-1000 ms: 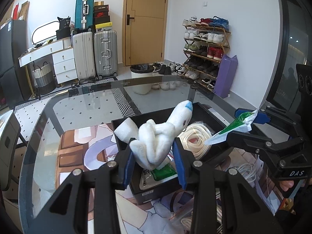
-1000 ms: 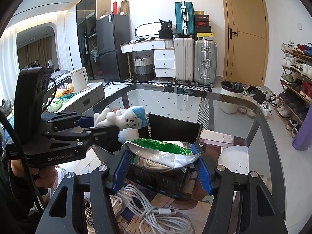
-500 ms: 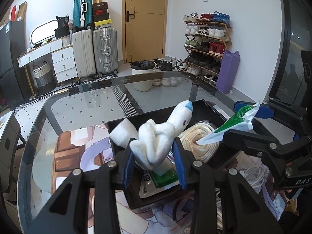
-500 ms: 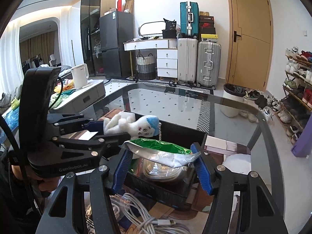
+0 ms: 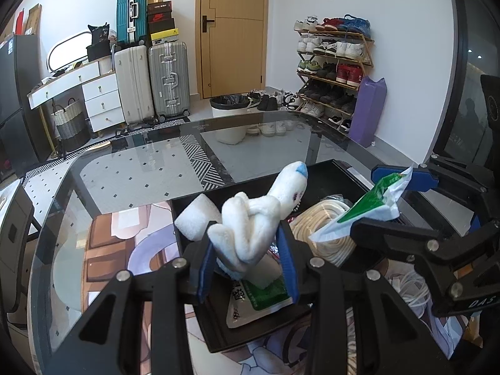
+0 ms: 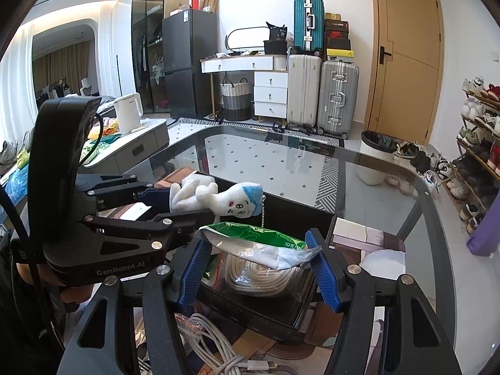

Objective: Organize soft objects
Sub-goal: 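Open the right tool to drop the packet into the box while the left tool drops the plush toy, then move the left tool to the adidas lace bag while the right tool moves to the white cable coil, then grasp the adidas lace bag with the left tool while the right tool grasps the white cable coil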

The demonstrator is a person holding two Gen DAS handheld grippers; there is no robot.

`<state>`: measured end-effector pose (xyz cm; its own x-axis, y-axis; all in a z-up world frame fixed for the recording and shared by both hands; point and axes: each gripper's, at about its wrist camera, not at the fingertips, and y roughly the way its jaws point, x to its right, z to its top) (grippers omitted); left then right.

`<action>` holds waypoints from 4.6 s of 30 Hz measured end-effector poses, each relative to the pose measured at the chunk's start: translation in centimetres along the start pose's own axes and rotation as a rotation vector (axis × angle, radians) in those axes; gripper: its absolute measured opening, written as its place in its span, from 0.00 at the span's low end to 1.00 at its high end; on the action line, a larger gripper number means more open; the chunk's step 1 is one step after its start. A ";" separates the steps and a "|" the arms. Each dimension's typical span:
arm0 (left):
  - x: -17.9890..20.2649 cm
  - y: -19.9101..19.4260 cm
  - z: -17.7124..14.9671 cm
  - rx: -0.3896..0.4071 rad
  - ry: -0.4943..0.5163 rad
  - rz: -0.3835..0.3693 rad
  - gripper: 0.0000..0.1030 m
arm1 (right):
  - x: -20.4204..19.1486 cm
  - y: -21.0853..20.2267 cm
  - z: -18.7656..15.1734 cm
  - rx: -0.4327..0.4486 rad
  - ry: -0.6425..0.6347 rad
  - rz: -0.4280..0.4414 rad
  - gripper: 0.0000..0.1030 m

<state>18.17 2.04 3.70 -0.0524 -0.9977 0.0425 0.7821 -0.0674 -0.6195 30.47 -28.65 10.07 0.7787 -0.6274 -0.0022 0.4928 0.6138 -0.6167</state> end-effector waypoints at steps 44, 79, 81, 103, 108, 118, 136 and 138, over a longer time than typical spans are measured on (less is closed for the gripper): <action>-0.2 -5.4 -2.9 0.026 -0.047 0.043 0.98 | 2.0 -3.8 -4.3 -0.008 0.142 -0.065 0.99; 6.6 -6.2 -8.9 -0.094 0.036 -0.024 0.98 | 2.0 -4.8 -9.5 -0.113 0.212 -0.065 0.99; 7.2 -6.1 -9.1 -0.103 0.060 -0.030 0.98 | 1.9 -4.6 -9.5 -0.116 0.213 -0.062 0.99; 6.2 -4.2 -9.5 -0.210 0.055 0.021 0.98 | 1.6 -2.7 -10.9 -0.196 0.209 -0.050 0.99; 4.4 -4.1 -9.5 -0.211 0.013 0.046 0.98 | 2.1 -2.9 -11.3 -0.201 0.213 -0.076 0.99; 3.7 -3.6 -9.4 -0.227 0.013 0.051 0.98 | 2.1 -2.4 -11.3 -0.215 0.259 -0.041 0.99; 4.5 -2.4 -9.8 -0.268 0.030 0.028 0.98 | 1.8 -0.1 -10.2 -0.248 0.341 -0.044 0.99; 4.7 -2.4 -9.8 -0.265 0.037 0.023 0.97 | 1.7 -0.2 -10.3 -0.249 0.343 -0.048 0.99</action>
<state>9.94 -2.50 -2.28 -0.0635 -0.9980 0.0004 0.5936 -0.0381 -0.8039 27.71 -34.77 2.07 0.5619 -0.8014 -0.2051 0.3840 0.4723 -0.7934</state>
